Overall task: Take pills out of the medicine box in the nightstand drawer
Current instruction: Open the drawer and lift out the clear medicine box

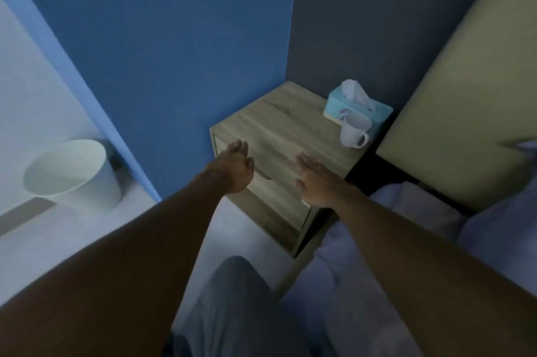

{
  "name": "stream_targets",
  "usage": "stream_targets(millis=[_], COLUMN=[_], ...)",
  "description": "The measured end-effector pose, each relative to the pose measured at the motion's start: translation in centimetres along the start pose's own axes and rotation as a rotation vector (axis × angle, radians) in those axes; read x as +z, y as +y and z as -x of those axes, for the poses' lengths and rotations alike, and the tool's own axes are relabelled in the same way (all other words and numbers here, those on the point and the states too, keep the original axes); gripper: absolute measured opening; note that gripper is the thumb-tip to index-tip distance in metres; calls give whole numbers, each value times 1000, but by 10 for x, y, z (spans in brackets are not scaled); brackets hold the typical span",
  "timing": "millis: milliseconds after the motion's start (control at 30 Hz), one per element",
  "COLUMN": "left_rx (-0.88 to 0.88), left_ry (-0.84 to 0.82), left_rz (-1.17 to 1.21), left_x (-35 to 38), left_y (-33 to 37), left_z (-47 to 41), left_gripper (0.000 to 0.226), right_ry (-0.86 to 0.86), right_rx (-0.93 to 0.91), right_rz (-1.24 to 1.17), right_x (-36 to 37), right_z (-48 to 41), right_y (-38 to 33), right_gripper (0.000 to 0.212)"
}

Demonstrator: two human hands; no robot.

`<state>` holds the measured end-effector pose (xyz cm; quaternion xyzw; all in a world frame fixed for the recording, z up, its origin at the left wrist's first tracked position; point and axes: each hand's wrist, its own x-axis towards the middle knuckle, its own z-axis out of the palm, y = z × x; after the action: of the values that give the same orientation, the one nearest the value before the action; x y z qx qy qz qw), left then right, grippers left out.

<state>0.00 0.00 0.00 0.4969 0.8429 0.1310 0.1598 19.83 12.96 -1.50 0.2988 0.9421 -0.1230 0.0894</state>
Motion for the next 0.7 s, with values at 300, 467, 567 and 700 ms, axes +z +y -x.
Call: stream_targets(millis=[300,467,567,700], left_rx=[-123,-218,-266,-264], left_ry=[-144,-118,-111,-84], left_rz=[223,446,540,638], left_x=[73,125,150,171], left_y=[-19,-40,-48,-52], left_z=[-15,-33,-47,-68], left_gripper=[67,69,68,65], right_ry=[-56,91,173,265], right_rx=[52,100,102,94], right_rz=[5,-46,9,35], right_x=[55,102,126,135], right_z=[-28,-38,-37,-40], right_y=[21,25,27,32], right_gripper=[62,64,66,65])
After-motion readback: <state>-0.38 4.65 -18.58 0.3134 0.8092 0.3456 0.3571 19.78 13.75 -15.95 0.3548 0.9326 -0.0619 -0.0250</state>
